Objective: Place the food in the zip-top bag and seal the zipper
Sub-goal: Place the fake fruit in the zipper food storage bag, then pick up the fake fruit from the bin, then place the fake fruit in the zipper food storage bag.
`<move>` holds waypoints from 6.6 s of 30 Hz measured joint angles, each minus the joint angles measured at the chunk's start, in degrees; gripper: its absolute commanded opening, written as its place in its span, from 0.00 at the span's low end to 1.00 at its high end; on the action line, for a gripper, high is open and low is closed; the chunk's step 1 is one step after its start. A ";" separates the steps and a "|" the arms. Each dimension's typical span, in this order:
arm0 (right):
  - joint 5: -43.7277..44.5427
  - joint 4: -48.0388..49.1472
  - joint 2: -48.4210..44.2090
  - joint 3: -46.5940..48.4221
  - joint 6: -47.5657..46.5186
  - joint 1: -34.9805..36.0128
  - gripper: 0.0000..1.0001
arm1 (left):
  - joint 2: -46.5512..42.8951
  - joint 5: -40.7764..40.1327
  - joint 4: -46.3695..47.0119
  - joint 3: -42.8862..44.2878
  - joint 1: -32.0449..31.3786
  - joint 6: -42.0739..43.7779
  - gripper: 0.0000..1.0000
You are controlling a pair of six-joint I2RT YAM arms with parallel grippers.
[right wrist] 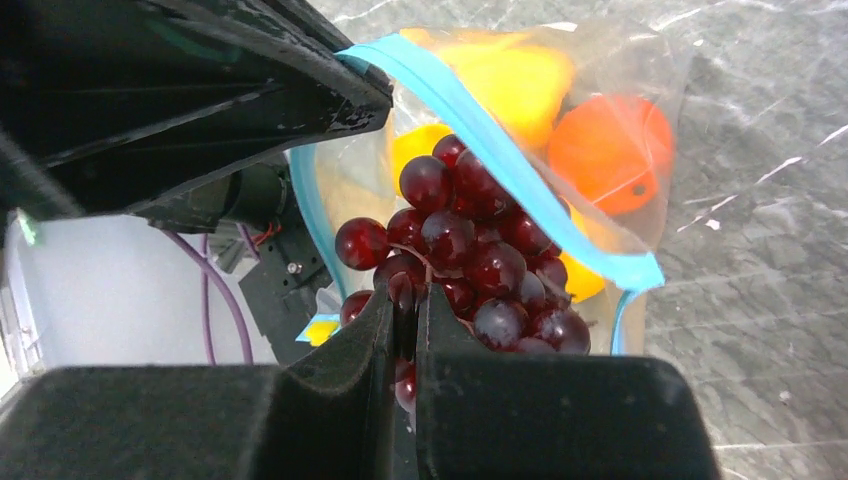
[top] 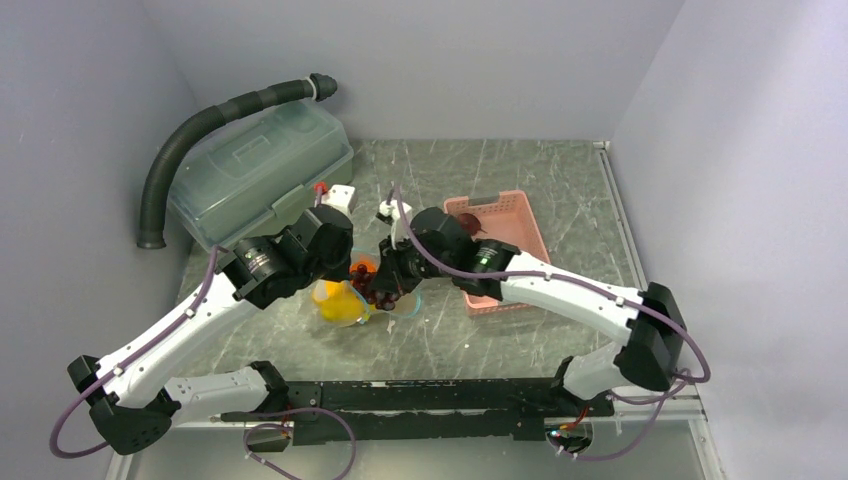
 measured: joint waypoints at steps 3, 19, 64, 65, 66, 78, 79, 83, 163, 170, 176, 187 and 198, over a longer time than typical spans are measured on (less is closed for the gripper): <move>0.61 1.03 2.62 0.35 0.37 0.55 0.00 | 0.00 0.26 0.02 0.00 0.00 0.02 0.09; 8.79 12.87 11.37 2.89 9.31 0.83 0.28 | 0.02 1.01 -0.02 0.00 0.09 0.02 0.09; 39.65 -8.85 -11.28 -0.37 3.85 -1.25 0.66 | 0.04 0.83 -0.85 0.00 0.15 0.00 0.09; 40.19 -9.46 -11.28 -0.48 3.67 -1.79 0.66 | 0.04 0.87 -0.85 0.00 0.15 0.00 0.09; 40.52 -10.25 -11.26 -0.50 3.56 -2.36 0.67 | 0.04 0.92 -0.85 0.00 0.15 0.00 0.09; 38.62 -14.05 -9.79 -2.73 2.14 -15.06 0.79 | 0.04 0.92 -0.85 0.00 0.15 0.00 0.10; 38.32 -14.05 -9.40 -2.99 1.99 -16.00 0.80 | 0.04 0.94 -0.85 0.00 0.15 0.00 0.09; 35.80 -13.92 -6.54 -3.56 1.31 -19.85 0.84 | 0.04 0.94 -0.81 0.00 0.15 0.00 0.09; 24.33 -7.67 31.32 11.61 -3.10 -33.11 0.20 | 0.42 0.96 -1.84 0.09 0.15 -0.07 0.08; 25.05 -8.79 26.58 9.44 -2.86 -33.11 0.17 | 0.42 1.01 -1.81 0.09 0.15 -0.09 0.08; 25.03 -9.88 19.12 6.75 -2.23 -33.11 0.17 | 0.42 0.98 -1.84 0.33 0.15 -0.09 0.08; 16.85 -10.12 1.51 -0.15 0.37 -32.30 0.17 | 1.25 1.05 -1.36 0.39 0.15 -0.15 0.08; 7.96 -8.22 -10.69 -3.37 5.46 -21.51 0.18 | 1.27 1.07 -0.85 0.39 0.15 -0.24 0.08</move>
